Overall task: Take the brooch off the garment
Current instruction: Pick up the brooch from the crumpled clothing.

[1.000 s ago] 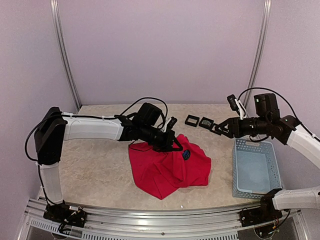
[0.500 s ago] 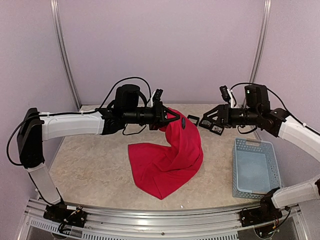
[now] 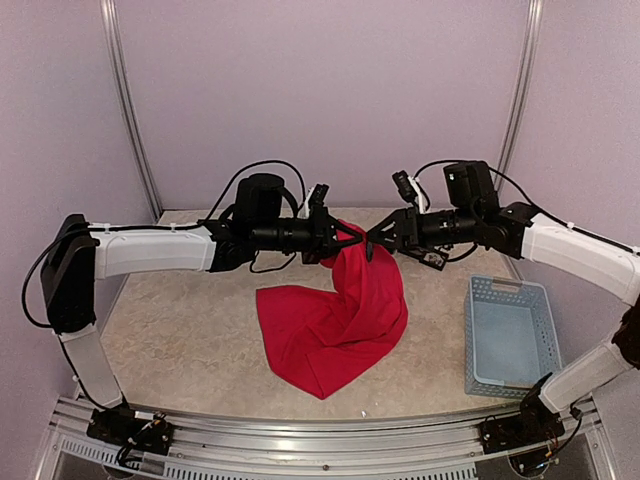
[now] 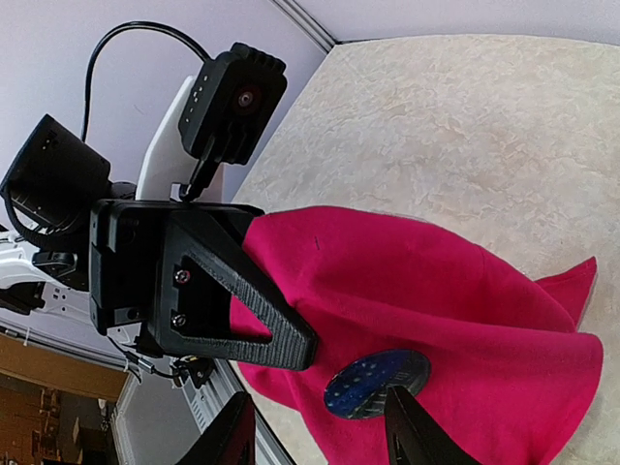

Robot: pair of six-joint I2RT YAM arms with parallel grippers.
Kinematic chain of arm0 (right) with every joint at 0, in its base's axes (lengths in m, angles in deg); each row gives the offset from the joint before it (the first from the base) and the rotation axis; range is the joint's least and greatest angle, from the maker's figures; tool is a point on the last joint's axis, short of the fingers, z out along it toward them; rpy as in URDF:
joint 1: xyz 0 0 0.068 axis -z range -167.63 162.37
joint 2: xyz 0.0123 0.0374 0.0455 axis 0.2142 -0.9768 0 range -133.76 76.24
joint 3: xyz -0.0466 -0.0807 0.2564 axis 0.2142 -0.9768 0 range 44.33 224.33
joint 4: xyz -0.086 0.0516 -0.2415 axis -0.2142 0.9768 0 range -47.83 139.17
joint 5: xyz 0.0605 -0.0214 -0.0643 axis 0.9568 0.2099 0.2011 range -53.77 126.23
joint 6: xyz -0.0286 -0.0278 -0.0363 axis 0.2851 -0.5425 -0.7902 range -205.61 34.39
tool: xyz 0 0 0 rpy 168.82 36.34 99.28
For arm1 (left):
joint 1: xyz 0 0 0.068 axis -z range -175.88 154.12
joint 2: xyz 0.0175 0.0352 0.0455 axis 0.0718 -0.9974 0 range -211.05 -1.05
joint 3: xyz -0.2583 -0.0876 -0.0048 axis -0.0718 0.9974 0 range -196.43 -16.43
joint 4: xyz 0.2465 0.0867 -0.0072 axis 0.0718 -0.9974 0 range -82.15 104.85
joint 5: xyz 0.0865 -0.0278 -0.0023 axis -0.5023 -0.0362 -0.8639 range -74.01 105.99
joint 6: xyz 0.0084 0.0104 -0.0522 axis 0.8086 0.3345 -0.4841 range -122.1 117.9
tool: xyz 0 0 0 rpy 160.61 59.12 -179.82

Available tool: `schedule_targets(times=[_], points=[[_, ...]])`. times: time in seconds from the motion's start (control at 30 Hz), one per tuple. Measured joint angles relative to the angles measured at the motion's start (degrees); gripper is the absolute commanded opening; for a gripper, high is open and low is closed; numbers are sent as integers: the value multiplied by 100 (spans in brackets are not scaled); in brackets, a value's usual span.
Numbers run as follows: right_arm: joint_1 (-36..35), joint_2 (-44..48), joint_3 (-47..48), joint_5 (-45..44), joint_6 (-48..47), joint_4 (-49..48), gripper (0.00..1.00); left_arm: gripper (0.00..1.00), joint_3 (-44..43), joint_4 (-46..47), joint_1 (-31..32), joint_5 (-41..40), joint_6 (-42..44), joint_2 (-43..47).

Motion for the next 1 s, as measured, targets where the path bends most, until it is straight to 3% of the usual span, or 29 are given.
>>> schedule_targets(times=[0.37, 0.43, 0.63, 0.77, 0.8, 0.9, 1.0], points=[[-605, -472, 643, -997, -675, 695, 42, 0, 0, 131, -11, -13, -42, 0], [-664, -516, 695, -1180, -741, 780, 34, 0, 0, 129, -24, -15, -46, 0], [-719, -527, 780, -1655, -883, 1001, 24, 0, 0, 149, -28, -46, -48, 0], [-748, -531, 833, -1786, -933, 1034, 10, 0, 0, 168, -28, -68, -48, 0], [-756, -533, 848, -1805, -940, 1045, 10, 0, 0, 166, -28, -85, -48, 0], [-767, -564, 892, -1853, -975, 1067, 27, 0, 0, 168, -33, -105, -46, 0], [-767, -632, 909, -1952, -1016, 1128, 33, 0, 0, 166, -35, -105, -46, 0]])
